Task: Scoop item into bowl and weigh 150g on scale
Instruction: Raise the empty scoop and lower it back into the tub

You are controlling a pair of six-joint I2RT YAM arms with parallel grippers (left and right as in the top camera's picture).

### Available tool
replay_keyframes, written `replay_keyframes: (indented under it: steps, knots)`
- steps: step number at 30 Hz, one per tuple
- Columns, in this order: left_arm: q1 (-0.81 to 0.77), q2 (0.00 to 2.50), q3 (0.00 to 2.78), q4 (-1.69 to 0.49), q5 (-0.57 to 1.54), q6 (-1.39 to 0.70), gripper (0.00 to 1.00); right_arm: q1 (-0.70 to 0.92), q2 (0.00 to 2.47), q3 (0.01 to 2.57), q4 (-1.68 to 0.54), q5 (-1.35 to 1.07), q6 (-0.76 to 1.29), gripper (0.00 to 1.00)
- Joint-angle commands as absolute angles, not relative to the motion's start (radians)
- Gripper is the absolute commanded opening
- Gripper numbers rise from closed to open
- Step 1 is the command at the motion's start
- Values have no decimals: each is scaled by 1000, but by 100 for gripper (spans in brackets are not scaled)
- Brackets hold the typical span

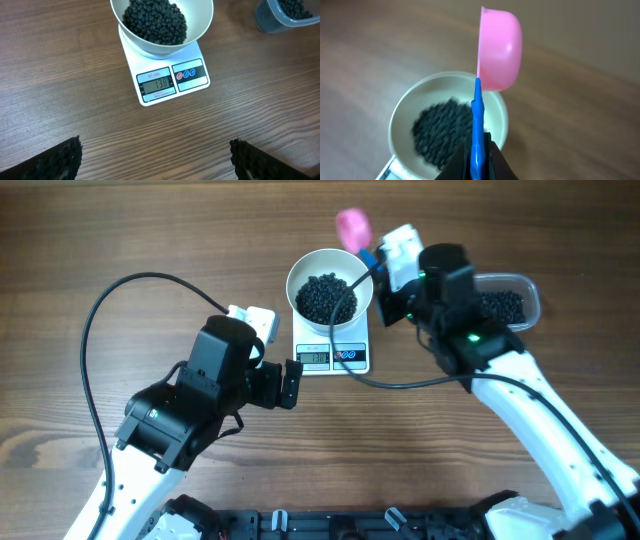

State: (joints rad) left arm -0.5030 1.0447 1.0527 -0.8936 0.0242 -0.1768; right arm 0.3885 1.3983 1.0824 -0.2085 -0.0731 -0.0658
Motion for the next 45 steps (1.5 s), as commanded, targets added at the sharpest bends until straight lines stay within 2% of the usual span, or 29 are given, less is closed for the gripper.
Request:
replay_keyframes:
  steps: [1,6,12,19,22,27,30,38,45]
  knots:
    - [-507,1042,1053,-892,29,-162,100,271,1271,1093,-221,91,-23,4]
    - [-507,1042,1053,-892,29,-162,100,49,1201,1093,-402,97,15,4]
    - [-507,1042,1053,-892,29,-162,100,-102,1206,1093,-554,97,30,4]
    - [-507,1042,1053,-892,29,-162,100,-131,1220,1088,-582,92,30,4]
    - [-507,1042,1053,-892,29,-162,100,-131,1271,1088,-523,-4,30,4]
    - [-507,1042,1053,-892,29,-162,100,-130,1431,1088,-163,-236,31,4]
    - [-507,1042,1053,-892,29,-162,100,-130,1542,1088,-16,-321,145,4]
    - [-507,1042,1053,-892,29,-162,100,-130,1578,1088,29,-316,368,4]
    - [-507,1042,1053,-892,29,-162,100,-131,1578,1088,41,-316,366,4]
